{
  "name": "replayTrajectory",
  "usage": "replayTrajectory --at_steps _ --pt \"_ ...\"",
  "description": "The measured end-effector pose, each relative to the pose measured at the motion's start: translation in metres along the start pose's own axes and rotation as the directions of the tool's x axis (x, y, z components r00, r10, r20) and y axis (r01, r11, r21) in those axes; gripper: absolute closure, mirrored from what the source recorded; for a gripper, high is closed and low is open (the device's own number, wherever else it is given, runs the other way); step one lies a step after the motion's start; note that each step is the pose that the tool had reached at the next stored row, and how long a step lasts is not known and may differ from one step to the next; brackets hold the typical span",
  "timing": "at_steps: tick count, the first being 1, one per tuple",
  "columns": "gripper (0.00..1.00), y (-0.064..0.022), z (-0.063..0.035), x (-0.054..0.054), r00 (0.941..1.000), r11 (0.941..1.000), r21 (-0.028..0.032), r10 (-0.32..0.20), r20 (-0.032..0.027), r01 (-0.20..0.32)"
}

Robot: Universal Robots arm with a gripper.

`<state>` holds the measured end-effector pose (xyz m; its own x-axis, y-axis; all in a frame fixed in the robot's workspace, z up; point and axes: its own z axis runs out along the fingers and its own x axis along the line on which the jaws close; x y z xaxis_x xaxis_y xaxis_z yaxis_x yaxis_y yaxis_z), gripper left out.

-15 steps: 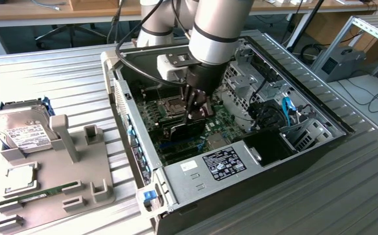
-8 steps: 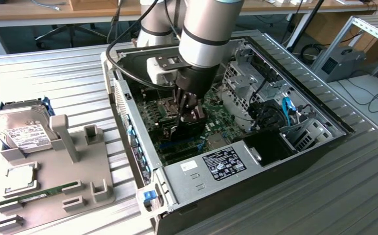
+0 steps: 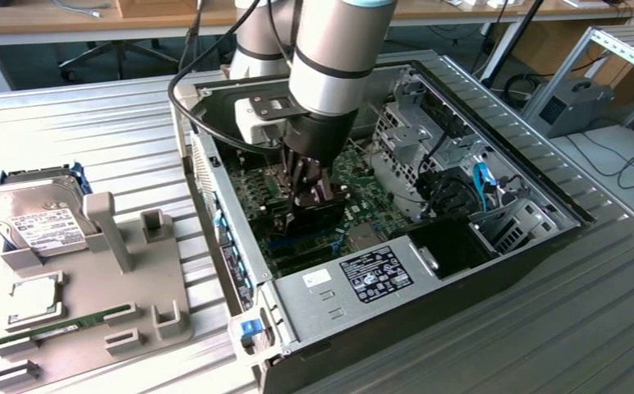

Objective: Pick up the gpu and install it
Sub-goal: 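Press down on the gpu until it lock into place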

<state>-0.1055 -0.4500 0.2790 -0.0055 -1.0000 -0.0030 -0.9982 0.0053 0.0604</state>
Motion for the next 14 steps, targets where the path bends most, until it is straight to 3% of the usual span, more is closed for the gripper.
replayTrajectory --at_steps 14 --pt "0.89 0.0031 0.0091 0.0009 1.0000 1.0000 -0.0001 0.000 -0.0004 0.000"
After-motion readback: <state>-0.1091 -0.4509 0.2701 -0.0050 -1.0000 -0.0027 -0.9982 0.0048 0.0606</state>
